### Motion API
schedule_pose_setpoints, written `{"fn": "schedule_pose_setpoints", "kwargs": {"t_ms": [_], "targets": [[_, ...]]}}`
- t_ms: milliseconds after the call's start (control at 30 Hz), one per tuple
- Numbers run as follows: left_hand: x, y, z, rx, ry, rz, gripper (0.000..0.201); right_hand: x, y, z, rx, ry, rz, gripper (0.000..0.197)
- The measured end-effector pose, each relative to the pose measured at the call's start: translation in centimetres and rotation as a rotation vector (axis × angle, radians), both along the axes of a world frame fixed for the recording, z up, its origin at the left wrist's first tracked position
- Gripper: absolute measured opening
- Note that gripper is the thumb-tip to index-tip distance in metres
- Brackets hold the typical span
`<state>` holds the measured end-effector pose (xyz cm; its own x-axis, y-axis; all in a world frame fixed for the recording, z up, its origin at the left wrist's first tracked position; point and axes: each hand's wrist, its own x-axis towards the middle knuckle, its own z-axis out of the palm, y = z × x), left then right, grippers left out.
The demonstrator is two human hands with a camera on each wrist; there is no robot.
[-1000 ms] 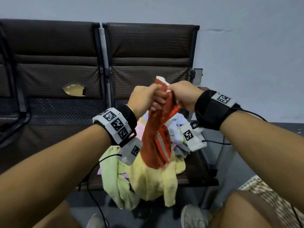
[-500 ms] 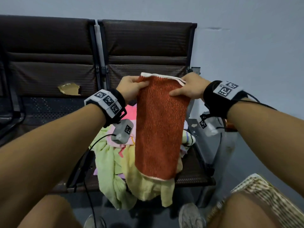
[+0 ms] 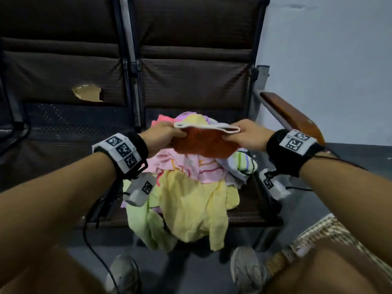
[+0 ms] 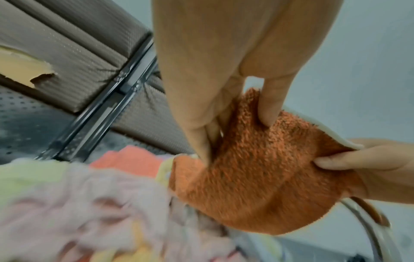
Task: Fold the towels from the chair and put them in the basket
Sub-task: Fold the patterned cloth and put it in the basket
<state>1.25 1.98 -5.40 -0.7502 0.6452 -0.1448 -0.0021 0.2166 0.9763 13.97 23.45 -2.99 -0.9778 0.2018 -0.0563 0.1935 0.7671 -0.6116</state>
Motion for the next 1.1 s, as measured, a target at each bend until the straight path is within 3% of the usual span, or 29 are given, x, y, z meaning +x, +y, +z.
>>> {"fn": "schedule_pose_setpoints", "kwargs": {"t_ms": [67, 133, 233, 300, 400, 533, 600, 733, 800, 867, 933, 1000, 1100], "targets": [[1.1, -1.6, -3.1, -0.167, -0.091, -0.098, 0.013, 1.4, -0.8, -2.9, -0.027, -0.227, 0.087, 0.026], [2.0, -3.0, -5.4, -0.353, -0.149, -0.238, 0.008, 2.5, -1.5, -5.9, -0.164, -0.415, 0.109, 0.024], [2.5, -4.0, -7.5, -0.507, -0.186, -0.367, 0.008, 3.2, -2.2, -8.9, -0.283, -0.549, 0.089, 0.005], [2.0, -3.7, -8.1, -0.534, -0.165, -0.355, 0.012, 2.7, -1.8, -9.9, -0.351, -0.564, 0.050, 0.016], [0.4, -2.3, -8.9, -0.474, -0.097, -0.246, 0.018, 1.0, -0.9, -10.4, -0.371, -0.424, -0.060, 0.009], [-2.4, 0.3, -10.1, -0.291, 0.019, 0.019, 0.006, -2.2, 0.8, -11.4, -0.379, -0.117, -0.312, 0.024], [-3.9, 1.5, -11.0, -0.238, 0.067, 0.126, 0.008, -3.7, 1.2, -12.3, -0.331, -0.017, -0.370, 0.015], [-5.2, 3.0, -12.9, -0.299, 0.179, 0.306, 0.020, -5.6, 1.1, -14.0, -0.172, 0.039, -0.398, 0.012], [-4.7, 2.9, -13.3, -0.353, 0.298, 0.388, 0.018, -5.4, 0.7, -14.4, -0.037, 0.073, -0.373, 0.032], [-4.0, 2.4, -13.5, -0.288, 0.429, 0.418, 0.015, -4.5, 0.2, -14.2, 0.167, 0.155, -0.272, 0.044], [-2.9, 1.7, -13.2, -0.210, 0.448, 0.268, 0.008, -3.2, -0.7, -13.9, 0.274, 0.219, -0.052, 0.033], [-1.7, 0.9, -13.2, -0.223, 0.365, 0.002, 0.006, -2.0, -1.4, -14.0, 0.292, 0.136, 0.157, 0.040], [-0.5, -0.5, -14.0, -0.424, 0.406, -0.252, 0.039, -0.7, -1.1, -15.3, 0.353, -0.060, 0.274, 0.062]]}}
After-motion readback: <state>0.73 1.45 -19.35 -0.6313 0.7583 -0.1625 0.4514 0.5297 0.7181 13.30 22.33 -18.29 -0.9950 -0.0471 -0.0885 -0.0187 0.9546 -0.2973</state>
